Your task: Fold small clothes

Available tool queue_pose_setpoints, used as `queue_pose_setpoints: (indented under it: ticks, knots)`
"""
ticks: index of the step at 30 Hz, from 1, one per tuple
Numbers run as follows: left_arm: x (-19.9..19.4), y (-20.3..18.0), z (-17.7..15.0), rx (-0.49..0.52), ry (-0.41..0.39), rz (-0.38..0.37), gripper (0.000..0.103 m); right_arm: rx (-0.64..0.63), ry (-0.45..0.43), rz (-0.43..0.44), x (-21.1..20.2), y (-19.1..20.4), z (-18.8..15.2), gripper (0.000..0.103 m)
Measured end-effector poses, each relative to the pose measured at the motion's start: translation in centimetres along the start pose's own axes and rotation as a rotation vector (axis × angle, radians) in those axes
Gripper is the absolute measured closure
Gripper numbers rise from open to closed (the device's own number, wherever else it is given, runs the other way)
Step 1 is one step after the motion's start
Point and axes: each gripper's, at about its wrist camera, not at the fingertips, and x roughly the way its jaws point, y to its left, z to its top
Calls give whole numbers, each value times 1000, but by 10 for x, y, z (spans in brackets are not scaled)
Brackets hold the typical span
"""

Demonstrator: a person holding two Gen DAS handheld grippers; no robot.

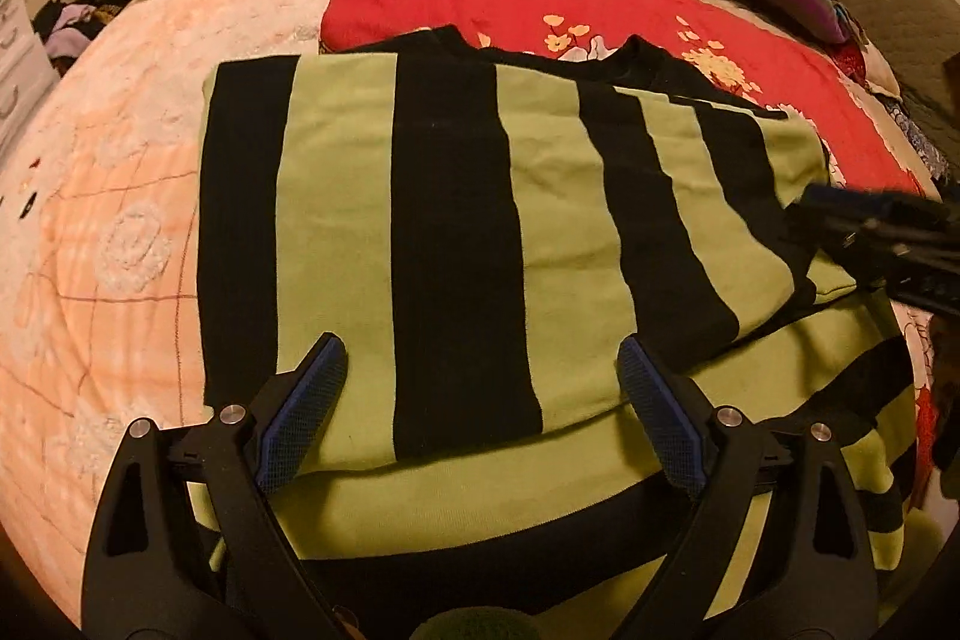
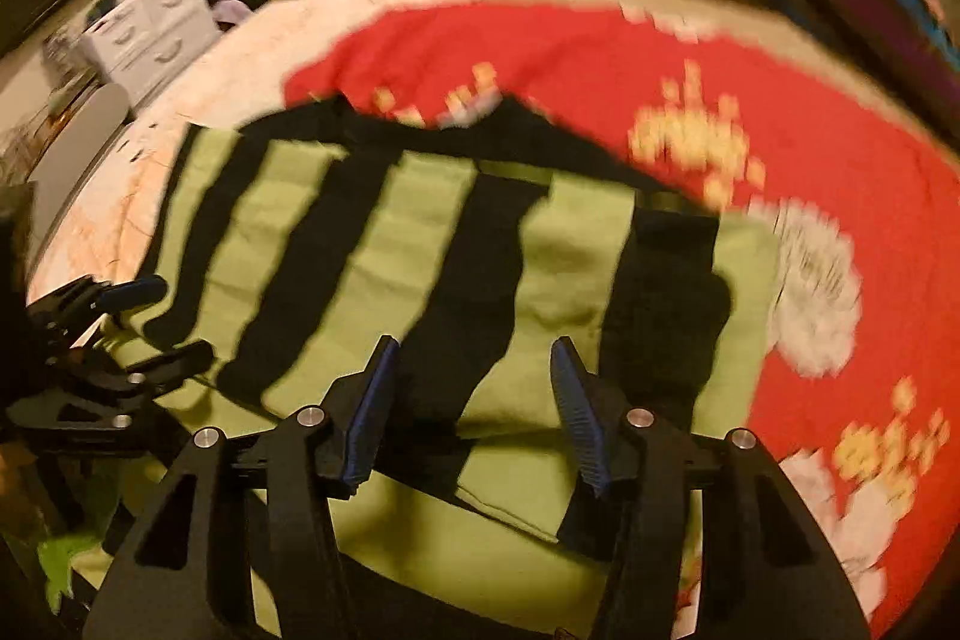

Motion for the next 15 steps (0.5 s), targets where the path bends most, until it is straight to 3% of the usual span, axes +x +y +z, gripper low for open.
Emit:
queue_pose_setpoints:
  ticks: [6,11,15]
  knots:
    - [0,2,0,-5,-4,-1,18,14,2,9,1,2,-1,53]
    - [-10,5,3,-30,-24,-13,18,52,-48,48,-20,-4,2,46]
    - [-20,5,7,-39,-45,-17,18,64,-85,65,-33,-6,5,30]
